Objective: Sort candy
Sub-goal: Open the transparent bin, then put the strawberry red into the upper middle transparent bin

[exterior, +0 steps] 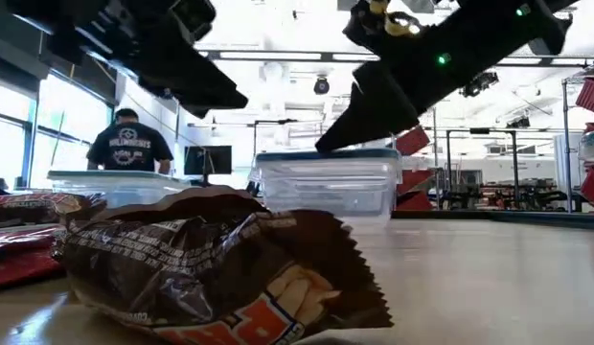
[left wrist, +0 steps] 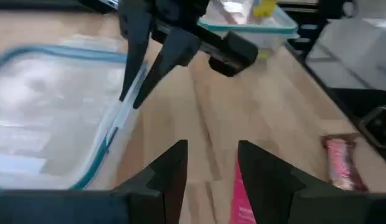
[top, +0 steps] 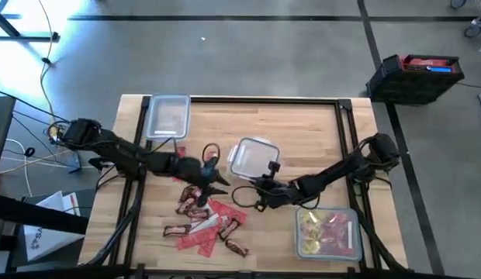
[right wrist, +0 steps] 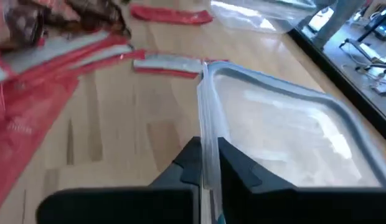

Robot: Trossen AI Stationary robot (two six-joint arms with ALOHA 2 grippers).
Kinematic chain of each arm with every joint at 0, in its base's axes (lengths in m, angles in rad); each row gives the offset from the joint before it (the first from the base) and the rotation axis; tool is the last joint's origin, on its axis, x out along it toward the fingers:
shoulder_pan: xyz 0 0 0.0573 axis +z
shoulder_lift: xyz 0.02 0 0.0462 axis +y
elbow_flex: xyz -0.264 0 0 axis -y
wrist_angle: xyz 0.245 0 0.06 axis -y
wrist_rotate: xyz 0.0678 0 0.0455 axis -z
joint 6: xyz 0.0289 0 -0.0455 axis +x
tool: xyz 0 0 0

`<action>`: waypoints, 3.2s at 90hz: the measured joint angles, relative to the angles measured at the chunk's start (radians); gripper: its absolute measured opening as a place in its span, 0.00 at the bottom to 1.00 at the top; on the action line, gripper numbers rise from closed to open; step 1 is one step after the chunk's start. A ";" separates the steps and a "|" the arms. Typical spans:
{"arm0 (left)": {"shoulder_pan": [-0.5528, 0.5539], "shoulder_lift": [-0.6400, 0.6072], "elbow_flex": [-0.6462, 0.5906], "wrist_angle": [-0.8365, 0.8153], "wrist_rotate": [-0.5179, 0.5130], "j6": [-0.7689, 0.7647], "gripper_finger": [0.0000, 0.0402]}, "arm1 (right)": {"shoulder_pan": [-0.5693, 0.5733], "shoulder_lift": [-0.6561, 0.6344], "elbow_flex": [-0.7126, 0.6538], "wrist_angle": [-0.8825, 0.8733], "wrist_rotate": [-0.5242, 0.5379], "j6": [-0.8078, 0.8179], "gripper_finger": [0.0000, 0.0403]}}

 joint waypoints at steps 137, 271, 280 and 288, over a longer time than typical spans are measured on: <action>-0.048 0.227 -0.006 0.094 -0.313 -0.053 0.31 | -0.242 -0.446 0.001 -0.770 0.204 0.381 0.00; -0.034 0.227 -0.006 0.091 -0.303 -0.082 0.31 | -0.789 -0.115 0.000 -0.659 -0.108 0.053 0.35; -0.034 0.215 -0.006 0.072 -0.301 -0.081 0.31 | -0.777 -0.139 0.000 -0.666 -0.127 0.043 0.35; -0.034 0.175 -0.006 0.047 -0.301 -0.081 0.31 | -0.753 -0.175 0.000 -0.669 -0.180 0.041 0.35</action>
